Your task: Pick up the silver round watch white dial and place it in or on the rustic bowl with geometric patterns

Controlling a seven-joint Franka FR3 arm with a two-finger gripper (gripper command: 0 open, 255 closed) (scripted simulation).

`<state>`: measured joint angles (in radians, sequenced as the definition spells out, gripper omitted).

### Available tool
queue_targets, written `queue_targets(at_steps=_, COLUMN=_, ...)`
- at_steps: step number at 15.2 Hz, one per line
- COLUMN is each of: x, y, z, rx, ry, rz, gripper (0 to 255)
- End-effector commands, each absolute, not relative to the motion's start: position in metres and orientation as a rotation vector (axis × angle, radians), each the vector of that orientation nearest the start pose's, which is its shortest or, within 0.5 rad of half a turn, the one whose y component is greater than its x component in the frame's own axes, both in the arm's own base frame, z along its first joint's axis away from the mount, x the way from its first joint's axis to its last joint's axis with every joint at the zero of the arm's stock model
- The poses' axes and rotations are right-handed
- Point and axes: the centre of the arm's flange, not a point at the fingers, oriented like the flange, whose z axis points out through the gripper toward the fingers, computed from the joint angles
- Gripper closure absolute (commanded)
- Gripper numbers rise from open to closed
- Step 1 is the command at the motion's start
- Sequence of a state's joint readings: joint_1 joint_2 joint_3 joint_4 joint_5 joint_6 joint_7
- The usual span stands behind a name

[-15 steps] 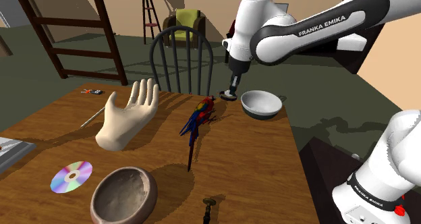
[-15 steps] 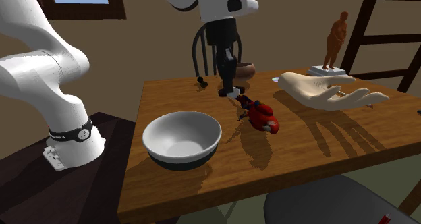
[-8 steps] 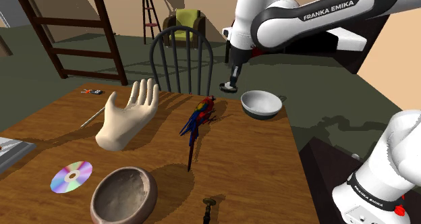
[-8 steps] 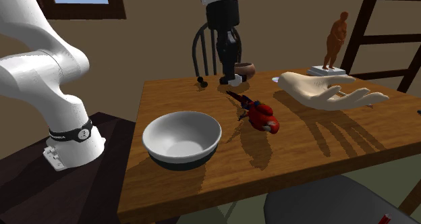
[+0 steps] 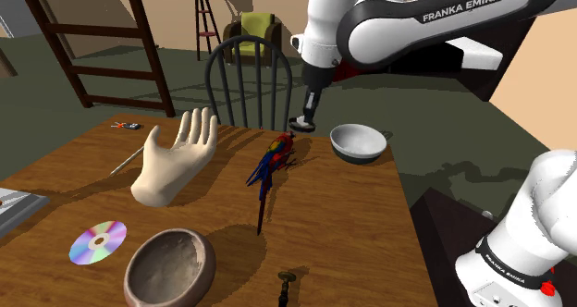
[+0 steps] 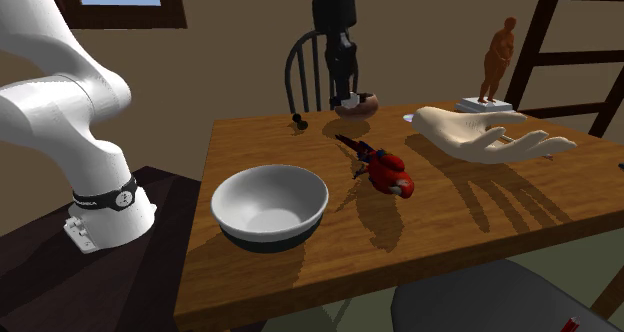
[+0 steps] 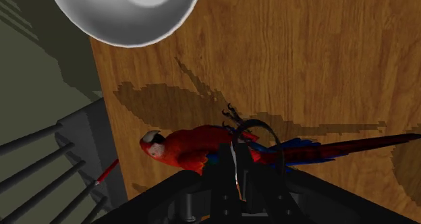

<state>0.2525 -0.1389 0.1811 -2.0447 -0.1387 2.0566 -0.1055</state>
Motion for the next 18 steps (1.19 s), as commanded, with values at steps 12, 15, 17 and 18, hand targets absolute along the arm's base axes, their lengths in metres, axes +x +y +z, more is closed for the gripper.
queue_targets(at_steps=12, x=0.45, y=0.39, z=0.525, rx=-3.113, ry=-0.952, rz=-0.279, gripper=255)
queue_targets(at_steps=15, x=0.441, y=0.429, z=0.527, rx=-3.113, ry=-0.952, rz=-0.279, gripper=255)
queue_targets(at_steps=17, x=0.436, y=0.454, z=0.528, rx=-3.113, ry=-0.952, rz=-0.279, gripper=255)
queue_targets(at_steps=18, x=0.433, y=0.467, z=0.529, rx=-3.113, ry=-0.952, rz=-0.279, gripper=255)
